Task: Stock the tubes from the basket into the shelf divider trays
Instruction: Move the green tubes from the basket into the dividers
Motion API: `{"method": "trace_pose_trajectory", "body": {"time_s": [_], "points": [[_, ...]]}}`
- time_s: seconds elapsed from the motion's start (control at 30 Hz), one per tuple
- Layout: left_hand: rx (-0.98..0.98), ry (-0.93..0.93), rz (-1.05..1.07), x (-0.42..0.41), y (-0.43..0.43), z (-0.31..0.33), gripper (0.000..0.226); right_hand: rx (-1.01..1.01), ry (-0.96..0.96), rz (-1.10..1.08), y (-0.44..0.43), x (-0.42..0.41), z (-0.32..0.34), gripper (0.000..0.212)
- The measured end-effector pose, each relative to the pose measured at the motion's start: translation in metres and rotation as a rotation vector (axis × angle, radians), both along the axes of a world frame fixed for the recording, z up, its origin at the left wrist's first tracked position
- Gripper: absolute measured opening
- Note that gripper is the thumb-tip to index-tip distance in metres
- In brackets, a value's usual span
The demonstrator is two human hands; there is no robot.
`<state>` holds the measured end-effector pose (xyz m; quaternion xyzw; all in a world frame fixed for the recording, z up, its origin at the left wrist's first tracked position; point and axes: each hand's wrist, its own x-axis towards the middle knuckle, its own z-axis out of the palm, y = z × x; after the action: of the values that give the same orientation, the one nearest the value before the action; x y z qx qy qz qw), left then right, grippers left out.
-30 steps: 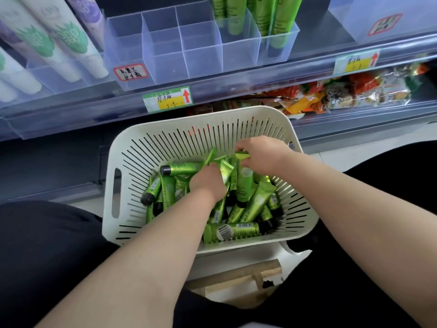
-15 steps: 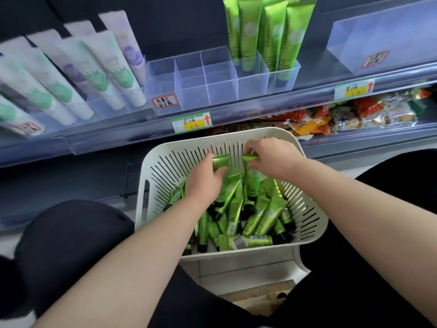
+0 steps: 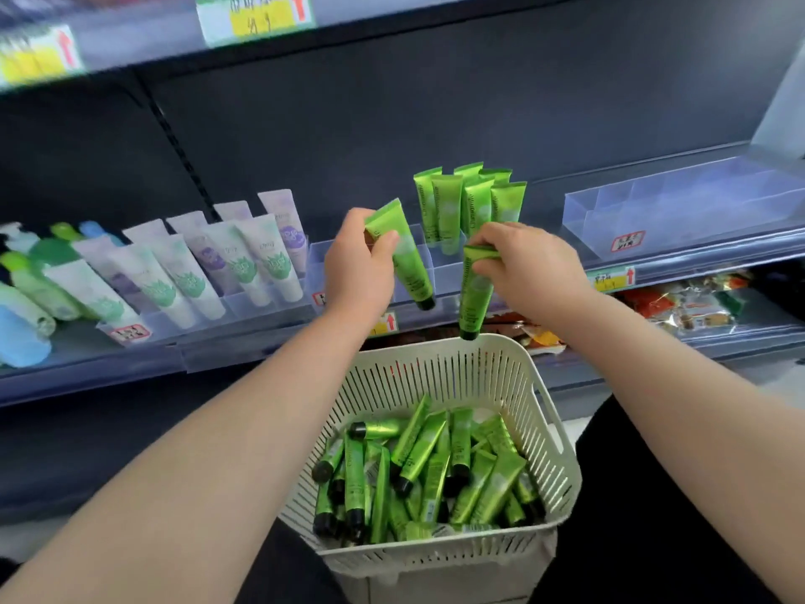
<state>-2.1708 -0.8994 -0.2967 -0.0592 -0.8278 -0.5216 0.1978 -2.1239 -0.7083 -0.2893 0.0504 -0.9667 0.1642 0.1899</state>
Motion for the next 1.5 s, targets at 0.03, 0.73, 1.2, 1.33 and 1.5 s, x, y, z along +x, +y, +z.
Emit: {"method": "trace_pose_trajectory", "body": {"time_s": [0.03,0.73,1.2,1.33,1.5], "points": [[0.024,0.02,0.008,-0.009,0.005,0.008,0.012,-0.009,0.031,0.001,0.002,-0.005,0.005,0.027],[-0.331,-0.118,-0.16,-0.088,0.053,0.013,0.033,-0.054,0.06,0.047,0.022,-0.046,0.016,0.027],[-0.849,0.107,-0.202,-0.045,0.006,0.014,0.028,0.05,0.143,-0.003,-0.003,-0.08,0.039,0.027],[-0.885,0.086,-0.216,-0.04,-0.003,0.007,0.027,0.089,0.037,-0.014,-0.004,-0.09,0.029,0.03],[-0.88,0.074,-0.21,-0.039,-0.006,0.003,0.028,0.092,-0.004,-0.037,-0.005,-0.092,0.016,0.036]]}}
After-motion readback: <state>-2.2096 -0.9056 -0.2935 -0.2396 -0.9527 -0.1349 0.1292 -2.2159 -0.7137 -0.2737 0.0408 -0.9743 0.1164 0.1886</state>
